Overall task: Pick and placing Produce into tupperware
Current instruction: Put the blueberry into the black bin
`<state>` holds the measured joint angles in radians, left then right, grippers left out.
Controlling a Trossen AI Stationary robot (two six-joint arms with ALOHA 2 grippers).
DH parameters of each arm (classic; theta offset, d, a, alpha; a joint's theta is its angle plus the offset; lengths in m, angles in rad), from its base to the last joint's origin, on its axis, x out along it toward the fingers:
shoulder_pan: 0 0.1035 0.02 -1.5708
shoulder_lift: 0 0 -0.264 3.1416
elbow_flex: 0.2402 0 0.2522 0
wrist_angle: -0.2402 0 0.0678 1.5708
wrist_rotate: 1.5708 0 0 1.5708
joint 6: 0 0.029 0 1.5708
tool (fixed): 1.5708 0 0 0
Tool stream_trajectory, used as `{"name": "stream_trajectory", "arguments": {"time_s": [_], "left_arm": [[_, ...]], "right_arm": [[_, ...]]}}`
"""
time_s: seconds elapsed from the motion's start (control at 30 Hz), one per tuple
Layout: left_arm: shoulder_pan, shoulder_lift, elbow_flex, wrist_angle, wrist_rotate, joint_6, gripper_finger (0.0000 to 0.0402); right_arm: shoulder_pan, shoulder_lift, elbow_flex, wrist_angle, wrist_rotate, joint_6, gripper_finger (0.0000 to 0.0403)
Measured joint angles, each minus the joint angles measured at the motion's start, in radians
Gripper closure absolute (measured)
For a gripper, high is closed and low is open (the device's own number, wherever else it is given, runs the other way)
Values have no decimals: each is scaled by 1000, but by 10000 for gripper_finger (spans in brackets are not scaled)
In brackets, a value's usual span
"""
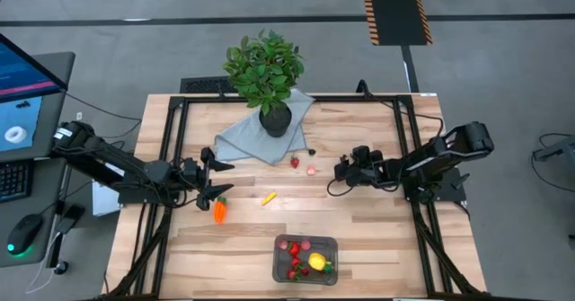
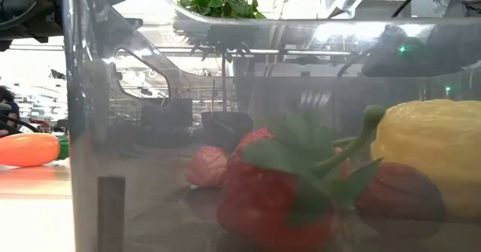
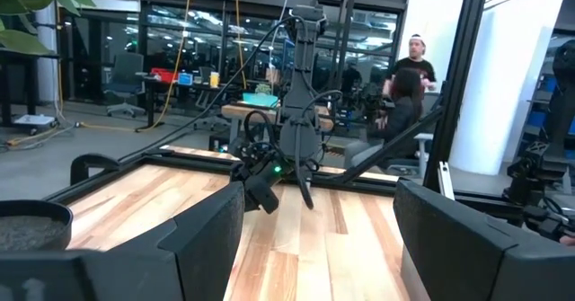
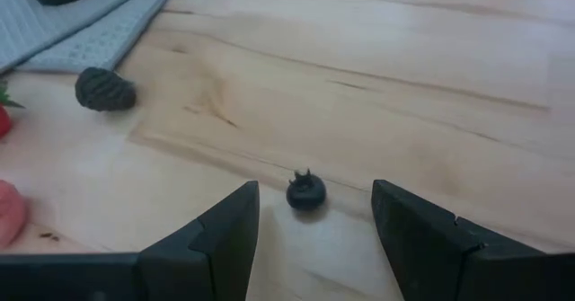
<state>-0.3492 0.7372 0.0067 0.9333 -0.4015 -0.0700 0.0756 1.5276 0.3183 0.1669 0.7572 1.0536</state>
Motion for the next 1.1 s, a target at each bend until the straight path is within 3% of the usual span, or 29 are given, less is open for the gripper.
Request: {"name": "stream_trajectory", "arguments": {"time_s": [0.2,0.7,1.1], "left_arm": [[0,0,0,0,0,0,127],[0,0,0,0,0,0,127],[0,0,0,0,0,-5,127]], "right_arm": [[-26,-2,0,2,-25,-15,185],[-45,-2,0,14,-48,-54,327],[-45,-11,0,157,-69,-168,321]]}}
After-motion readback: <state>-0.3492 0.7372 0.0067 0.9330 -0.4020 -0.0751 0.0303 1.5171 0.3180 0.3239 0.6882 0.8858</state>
